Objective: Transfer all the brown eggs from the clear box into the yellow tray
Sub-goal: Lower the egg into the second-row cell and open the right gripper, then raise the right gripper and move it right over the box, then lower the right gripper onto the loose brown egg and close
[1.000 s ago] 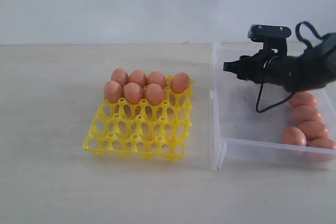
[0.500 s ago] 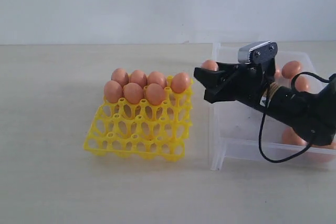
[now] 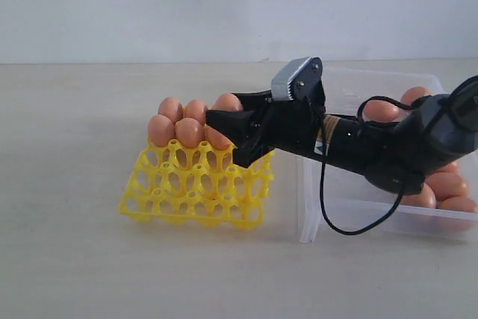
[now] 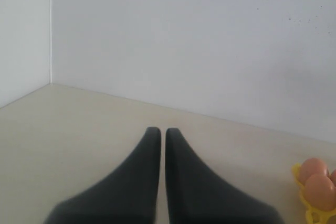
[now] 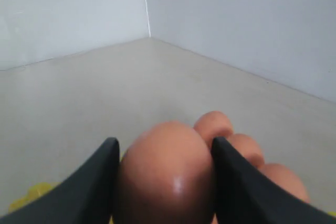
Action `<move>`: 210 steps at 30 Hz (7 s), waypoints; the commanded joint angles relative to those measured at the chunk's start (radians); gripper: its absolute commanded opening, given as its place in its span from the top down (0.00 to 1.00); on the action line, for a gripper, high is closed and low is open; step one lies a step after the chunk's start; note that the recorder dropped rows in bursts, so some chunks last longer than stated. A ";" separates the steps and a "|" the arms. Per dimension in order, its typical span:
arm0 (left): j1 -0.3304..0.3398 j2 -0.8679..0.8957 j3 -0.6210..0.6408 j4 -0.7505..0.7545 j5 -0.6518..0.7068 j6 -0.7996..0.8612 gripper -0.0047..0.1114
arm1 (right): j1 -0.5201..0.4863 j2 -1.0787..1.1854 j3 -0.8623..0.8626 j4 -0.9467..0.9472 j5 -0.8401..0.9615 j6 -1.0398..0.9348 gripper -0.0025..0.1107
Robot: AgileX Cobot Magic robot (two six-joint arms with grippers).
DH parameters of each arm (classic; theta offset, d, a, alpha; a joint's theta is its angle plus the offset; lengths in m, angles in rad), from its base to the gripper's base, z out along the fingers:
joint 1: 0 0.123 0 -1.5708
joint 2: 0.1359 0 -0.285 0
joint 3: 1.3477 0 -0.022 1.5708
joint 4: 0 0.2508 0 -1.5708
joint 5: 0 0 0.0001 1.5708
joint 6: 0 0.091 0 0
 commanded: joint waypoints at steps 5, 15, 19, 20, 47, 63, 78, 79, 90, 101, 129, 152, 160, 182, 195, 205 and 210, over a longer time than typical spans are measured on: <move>0.002 -0.002 -0.001 -0.009 -0.011 -0.009 0.93 | 0.016 0.009 -0.025 0.118 0.188 -0.031 0.98; 0.002 -0.002 -0.001 -0.009 -0.011 -0.009 0.93 | 0.016 0.059 -0.025 0.220 0.262 -0.085 0.98; 0.002 -0.002 -0.001 -0.009 -0.011 -0.009 0.93 | 0.016 0.059 -0.025 0.220 0.362 -0.125 0.98; 0.002 -0.002 -0.001 -0.009 -0.011 -0.009 0.93 | 0.016 0.059 -0.025 0.217 0.368 -0.125 0.98; 0.002 -0.002 -0.001 -0.009 -0.011 -0.009 0.93 | 0.016 0.056 -0.029 0.270 0.343 -0.120 0.36; 0.002 -0.002 -0.001 -0.009 -0.011 -0.009 0.93 | 0.016 -0.176 -0.029 0.239 0.332 -0.020 0.36; 0.002 -0.002 -0.001 -0.009 -0.011 -0.009 0.93 | 0.018 -0.222 -0.029 0.074 0.466 0.282 0.36; 0.002 -0.002 -0.001 -0.009 -0.011 -0.009 0.93 | 0.018 -0.222 -0.029 0.074 0.451 0.282 0.36; 0.002 -0.002 -0.001 -0.009 -0.011 -0.009 0.93 | 0.018 -0.222 -0.029 0.112 -0.029 0.206 0.36; 0.002 -0.002 -0.001 -0.009 -0.011 -0.009 0.93 | 0.018 -0.222 -0.029 0.123 -0.029 0.142 0.63; 0.002 -0.002 -0.001 -0.009 -0.011 -0.009 0.93 | -0.047 -0.426 -0.249 0.762 1.464 -0.562 0.98; 0.002 -0.002 -0.001 -0.009 -0.008 -0.009 0.93 | -0.171 -0.337 -0.428 0.634 1.658 -1.075 0.16; 0.002 -0.002 -0.001 -0.009 -0.008 -0.009 0.93 | -0.171 -0.239 -0.428 0.545 1.998 -1.312 0.16; 0.002 -0.002 -0.001 -0.009 -0.011 -0.009 0.93 | -0.171 -0.115 -0.428 0.554 1.843 -1.336 0.16; 0.002 -0.002 -0.001 -0.009 -0.011 -0.009 0.93 | -0.305 -0.102 -0.428 0.666 1.794 -1.359 0.16; 0.002 -0.002 -0.001 -0.009 -0.011 -0.009 0.93 | -0.326 -0.102 -0.428 0.954 1.801 -1.699 0.16; 0.002 -0.002 -0.001 -0.009 -0.011 -0.009 0.93 | -0.326 -0.102 -0.428 1.027 1.767 -1.718 0.15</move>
